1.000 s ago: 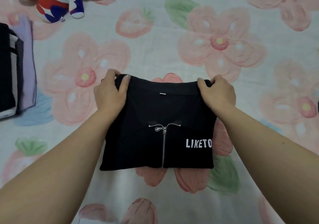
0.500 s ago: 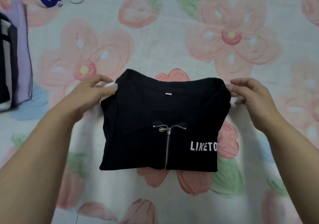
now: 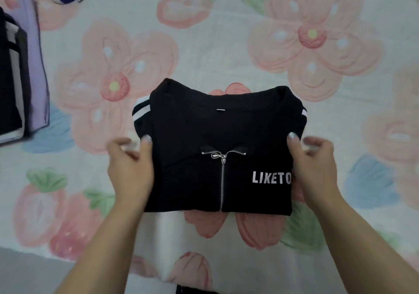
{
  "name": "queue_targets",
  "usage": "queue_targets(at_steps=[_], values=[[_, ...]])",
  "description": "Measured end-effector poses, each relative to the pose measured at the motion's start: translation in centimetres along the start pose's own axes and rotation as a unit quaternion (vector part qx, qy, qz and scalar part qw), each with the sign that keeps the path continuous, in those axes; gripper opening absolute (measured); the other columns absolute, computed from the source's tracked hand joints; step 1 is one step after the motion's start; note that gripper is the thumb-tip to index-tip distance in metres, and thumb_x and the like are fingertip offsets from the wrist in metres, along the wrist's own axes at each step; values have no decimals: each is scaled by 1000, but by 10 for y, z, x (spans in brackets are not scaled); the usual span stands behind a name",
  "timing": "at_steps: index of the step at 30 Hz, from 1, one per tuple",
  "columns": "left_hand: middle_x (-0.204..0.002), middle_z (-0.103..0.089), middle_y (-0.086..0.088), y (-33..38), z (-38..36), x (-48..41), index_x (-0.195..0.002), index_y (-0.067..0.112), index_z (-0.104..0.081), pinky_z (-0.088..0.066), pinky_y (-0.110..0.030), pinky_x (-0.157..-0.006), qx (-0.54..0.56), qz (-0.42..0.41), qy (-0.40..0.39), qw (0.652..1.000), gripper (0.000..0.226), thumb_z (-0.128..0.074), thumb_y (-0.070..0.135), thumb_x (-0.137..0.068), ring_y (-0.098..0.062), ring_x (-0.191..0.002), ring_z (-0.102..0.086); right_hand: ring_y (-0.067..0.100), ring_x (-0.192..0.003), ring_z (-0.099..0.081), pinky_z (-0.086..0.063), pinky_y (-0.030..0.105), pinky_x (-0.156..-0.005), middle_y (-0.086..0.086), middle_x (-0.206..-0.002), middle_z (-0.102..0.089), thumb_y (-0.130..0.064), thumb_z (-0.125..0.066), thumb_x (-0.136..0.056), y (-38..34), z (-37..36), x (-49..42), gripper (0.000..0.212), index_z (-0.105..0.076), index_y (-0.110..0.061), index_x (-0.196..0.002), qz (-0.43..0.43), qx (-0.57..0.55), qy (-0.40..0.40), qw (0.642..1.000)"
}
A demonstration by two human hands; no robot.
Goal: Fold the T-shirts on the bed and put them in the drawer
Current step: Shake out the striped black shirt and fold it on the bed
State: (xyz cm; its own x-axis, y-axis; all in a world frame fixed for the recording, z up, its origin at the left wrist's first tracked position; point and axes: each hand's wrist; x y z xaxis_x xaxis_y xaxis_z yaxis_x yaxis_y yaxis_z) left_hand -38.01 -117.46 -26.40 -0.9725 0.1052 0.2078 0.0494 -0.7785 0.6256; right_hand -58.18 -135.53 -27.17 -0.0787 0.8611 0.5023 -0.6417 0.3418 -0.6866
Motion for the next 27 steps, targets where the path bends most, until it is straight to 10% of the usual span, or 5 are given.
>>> queue_targets(at_steps=[6, 13, 17, 22, 27], values=[[-49, -33, 2, -36, 11, 49, -54, 15, -27, -17, -23, -47, -96, -56, -40, 993, 47, -47, 21, -96, -11, -48, -32, 2, -52, -47, -32, 14, -44, -10, -55, -52, -30, -56, -90, 41, 8, 54, 28, -51, -24, -63, 26, 93, -98, 990], [-65, -55, -5, -45, 8, 31, -76, 4, -55, -38, -35, -61, -41, 43, -80, 995, 30, -53, 30, -91, -28, -68, -53, 17, -65, -53, -35, 26, -57, -4, -67, -57, -32, -67, -82, 40, 1, 45, 19, -54, -18, -81, 22, 136, -16, 990], [-73, -61, 5, -24, 13, 2, -74, 15, -58, -43, -33, -67, 78, 129, -112, 982, 54, -52, 68, -64, -16, -70, -57, 18, -76, -64, -52, 33, -69, 1, -81, -66, -34, -70, -78, 17, 3, 28, 35, -59, -14, -103, -83, -64, -82, 991], [-95, -74, -1, -2, 4, -22, -99, 15, -70, -53, -33, -76, 256, 224, -330, 880, 61, -76, 59, -57, -19, -86, -71, 21, -64, -68, -55, 32, -56, 2, -73, -67, -43, -71, -52, -17, 14, 4, 47, -63, -11, -86, -191, -366, -300, 860], [-99, -68, 14, -7, 7, -11, -103, 32, -56, -50, -17, -69, 215, 111, -336, 910, 37, -74, 16, -76, -3, -87, -66, 29, -107, -62, -48, 51, -93, 2, -117, -65, -31, -72, -77, -8, -7, 12, 54, -48, -34, -125, -30, -16, -229, 973]])
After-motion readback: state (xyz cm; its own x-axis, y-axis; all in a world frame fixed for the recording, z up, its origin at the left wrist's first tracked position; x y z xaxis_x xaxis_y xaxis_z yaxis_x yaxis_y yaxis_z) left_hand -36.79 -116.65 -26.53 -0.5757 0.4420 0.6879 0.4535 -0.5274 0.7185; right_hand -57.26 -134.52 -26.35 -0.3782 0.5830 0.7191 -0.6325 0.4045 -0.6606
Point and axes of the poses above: each hand's wrist, its own x-axis away from the middle knuckle, its own z-axis out of the back of the hand, y = z × x
